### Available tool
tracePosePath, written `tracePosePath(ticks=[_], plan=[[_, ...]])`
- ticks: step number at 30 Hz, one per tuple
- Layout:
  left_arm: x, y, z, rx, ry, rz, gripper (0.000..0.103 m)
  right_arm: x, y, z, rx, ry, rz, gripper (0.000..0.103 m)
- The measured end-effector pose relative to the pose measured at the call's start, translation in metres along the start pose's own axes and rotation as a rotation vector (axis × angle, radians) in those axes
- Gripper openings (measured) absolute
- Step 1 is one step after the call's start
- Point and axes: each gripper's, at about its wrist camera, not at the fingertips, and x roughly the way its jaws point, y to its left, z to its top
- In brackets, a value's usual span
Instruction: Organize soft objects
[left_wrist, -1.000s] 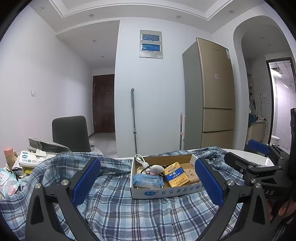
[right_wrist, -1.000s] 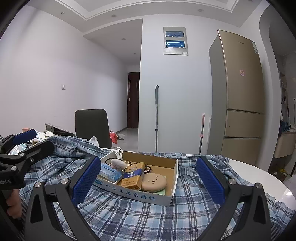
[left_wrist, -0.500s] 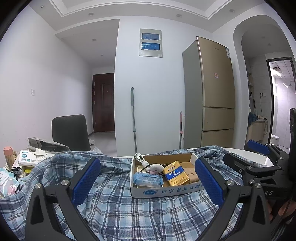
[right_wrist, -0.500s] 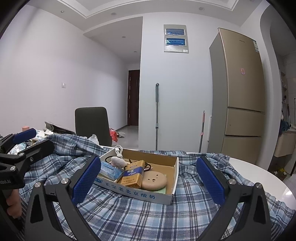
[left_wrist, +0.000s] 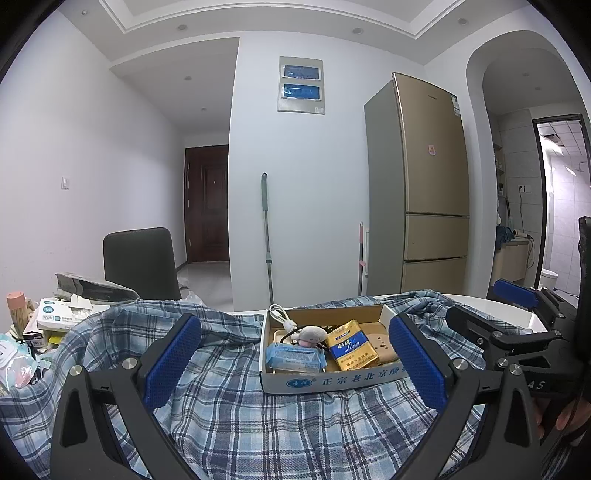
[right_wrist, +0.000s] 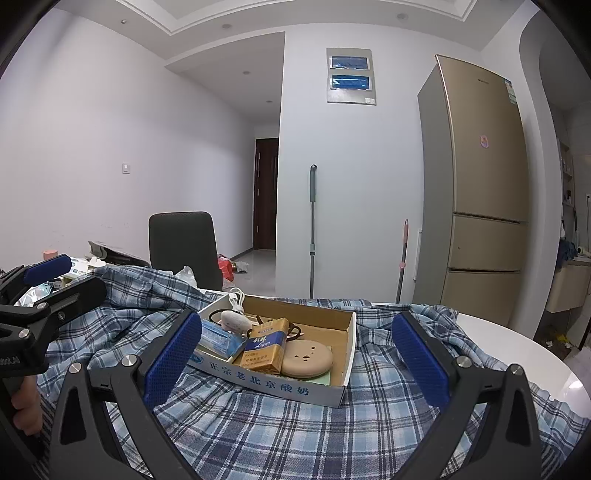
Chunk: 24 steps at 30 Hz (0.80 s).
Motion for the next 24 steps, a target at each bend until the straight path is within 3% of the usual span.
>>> tracePosePath(ticks=[24], plan=[[0.0016,0.0000,-0.0017,0.000,0.009,0.000,0.103,0.0010,0.0014,0.0007,-0.002,0.004,0.013,0.103]])
